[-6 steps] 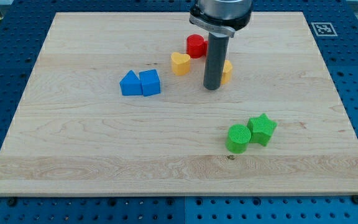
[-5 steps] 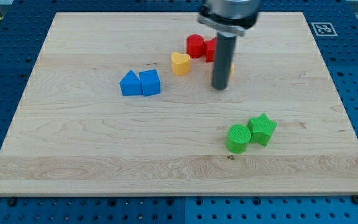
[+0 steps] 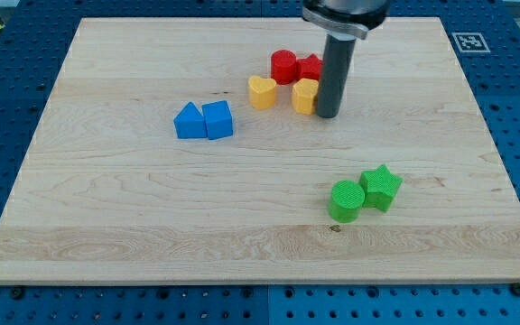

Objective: Move the yellow hexagon to the right of the yellow heart

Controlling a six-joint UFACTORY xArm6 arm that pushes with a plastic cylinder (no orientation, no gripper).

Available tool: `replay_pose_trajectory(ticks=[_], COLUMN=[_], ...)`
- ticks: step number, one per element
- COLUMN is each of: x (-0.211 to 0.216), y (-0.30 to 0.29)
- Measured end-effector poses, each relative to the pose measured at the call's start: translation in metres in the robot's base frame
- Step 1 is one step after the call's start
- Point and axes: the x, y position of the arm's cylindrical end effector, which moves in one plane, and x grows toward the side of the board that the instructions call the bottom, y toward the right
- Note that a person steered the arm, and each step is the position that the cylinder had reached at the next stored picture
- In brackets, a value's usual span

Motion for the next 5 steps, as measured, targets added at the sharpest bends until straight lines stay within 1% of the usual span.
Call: replay_pose_trajectory(ticks=[1,2,3,5], x=[-0.005,-0.029,-0.038,-0.036], y=[0.031,0.063,0.048,-0.025])
